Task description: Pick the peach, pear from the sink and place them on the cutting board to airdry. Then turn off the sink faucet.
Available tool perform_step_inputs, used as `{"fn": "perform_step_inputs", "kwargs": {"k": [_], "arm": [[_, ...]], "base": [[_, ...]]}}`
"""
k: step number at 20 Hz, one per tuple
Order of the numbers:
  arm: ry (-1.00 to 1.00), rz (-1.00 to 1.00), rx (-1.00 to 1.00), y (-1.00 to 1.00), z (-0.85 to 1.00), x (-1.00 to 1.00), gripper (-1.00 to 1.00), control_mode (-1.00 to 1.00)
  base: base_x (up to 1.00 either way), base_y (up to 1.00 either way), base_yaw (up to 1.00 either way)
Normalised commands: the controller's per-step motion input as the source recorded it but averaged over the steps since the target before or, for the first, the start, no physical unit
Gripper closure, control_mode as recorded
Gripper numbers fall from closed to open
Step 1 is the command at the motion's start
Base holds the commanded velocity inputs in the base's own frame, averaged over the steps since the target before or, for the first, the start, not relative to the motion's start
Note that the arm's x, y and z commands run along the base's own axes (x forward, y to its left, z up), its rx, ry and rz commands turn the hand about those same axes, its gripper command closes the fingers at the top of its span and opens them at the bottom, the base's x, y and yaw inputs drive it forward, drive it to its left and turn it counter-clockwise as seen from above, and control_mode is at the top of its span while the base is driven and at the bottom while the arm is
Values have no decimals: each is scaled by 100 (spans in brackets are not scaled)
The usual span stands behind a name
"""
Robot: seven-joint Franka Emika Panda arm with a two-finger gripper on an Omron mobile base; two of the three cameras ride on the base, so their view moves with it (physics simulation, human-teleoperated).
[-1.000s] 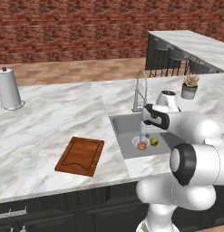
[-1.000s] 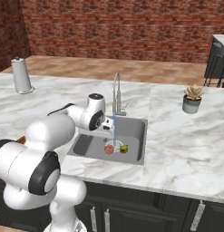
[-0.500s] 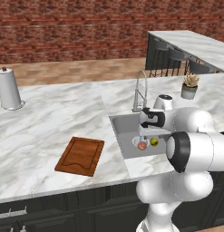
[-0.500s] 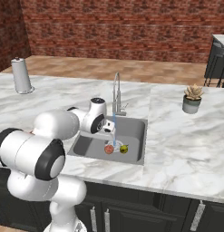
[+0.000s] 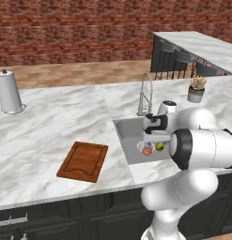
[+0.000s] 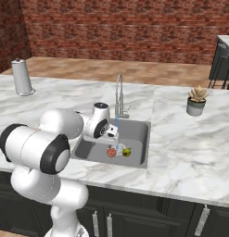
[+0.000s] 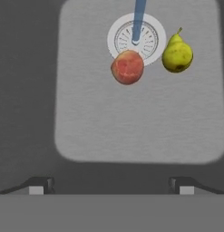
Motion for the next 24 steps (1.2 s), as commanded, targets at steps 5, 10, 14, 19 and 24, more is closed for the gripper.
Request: {"fn": "perform_step_inputs", "kwargs": {"k": [5, 10, 14, 19, 24], "arm": [[0, 0, 0, -3, -17, 11, -100, -100], [0, 0, 0, -3, -15, 11, -100, -100], [0, 0, 0, -3, -12, 13, -100, -100], [0, 0, 0, -3, -7, 15, -100, -100], [0, 0, 0, -2, -8, 14, -100, -100]], "base": [[0, 0, 0], [0, 0, 0], [0, 0, 0], [0, 0, 0], [0, 0, 0]]}}
